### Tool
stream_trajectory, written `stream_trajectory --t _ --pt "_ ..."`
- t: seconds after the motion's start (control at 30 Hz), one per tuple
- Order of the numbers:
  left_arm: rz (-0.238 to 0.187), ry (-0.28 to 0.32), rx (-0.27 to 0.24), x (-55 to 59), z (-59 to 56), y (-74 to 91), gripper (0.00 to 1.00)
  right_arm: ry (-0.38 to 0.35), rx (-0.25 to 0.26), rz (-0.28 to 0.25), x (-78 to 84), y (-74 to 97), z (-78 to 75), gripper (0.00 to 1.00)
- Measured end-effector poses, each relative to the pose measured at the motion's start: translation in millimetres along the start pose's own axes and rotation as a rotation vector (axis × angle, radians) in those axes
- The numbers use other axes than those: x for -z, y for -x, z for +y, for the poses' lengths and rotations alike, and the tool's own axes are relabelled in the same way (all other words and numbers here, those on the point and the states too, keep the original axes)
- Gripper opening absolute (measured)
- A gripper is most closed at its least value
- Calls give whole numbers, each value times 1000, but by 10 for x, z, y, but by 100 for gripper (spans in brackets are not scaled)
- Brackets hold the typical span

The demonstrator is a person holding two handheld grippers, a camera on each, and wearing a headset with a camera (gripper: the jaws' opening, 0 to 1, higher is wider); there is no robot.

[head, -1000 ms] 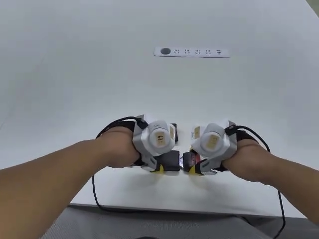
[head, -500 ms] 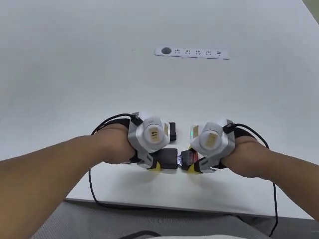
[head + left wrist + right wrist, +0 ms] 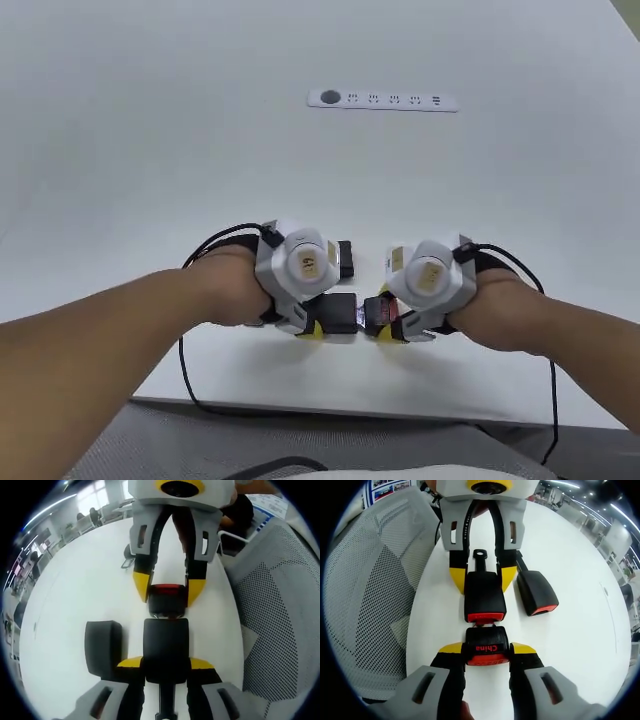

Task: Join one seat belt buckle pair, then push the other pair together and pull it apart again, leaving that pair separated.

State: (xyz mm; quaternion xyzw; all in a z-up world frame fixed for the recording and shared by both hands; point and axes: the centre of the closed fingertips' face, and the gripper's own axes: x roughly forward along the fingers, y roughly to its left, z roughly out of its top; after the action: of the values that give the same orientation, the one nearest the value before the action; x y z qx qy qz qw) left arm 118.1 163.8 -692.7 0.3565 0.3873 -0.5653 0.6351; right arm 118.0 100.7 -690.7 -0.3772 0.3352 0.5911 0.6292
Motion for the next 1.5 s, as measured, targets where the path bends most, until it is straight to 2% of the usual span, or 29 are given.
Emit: stream_trajectory --t 0.17,0.53,0.9,1.2,1.27,1.37,1.5 --pt "-29 2 -4 7 4 0 32 -2 -2 -24 -7 4 -2 33" --pt "-23 11 -12 -7 -2 6 32 -12 -2 -31 4 -13 -22 33" --pt "1 29 -21 12 11 -12 33 -10 6 -26 -5 2 -12 34" --pt "36 46 -29 38 -48 33 36 -25 6 -35 -29 59 -15 34" --pt "27 42 -31 12 -75 63 37 -37 5 -52 -39 89 -19 33" --pt "6 54 -23 -21 -66 135 39 -106 -4 -104 -104 219 -57 31" --pt "-32 87 -42 -97 45 239 39 -115 8 -112 -61 304 -157 30"
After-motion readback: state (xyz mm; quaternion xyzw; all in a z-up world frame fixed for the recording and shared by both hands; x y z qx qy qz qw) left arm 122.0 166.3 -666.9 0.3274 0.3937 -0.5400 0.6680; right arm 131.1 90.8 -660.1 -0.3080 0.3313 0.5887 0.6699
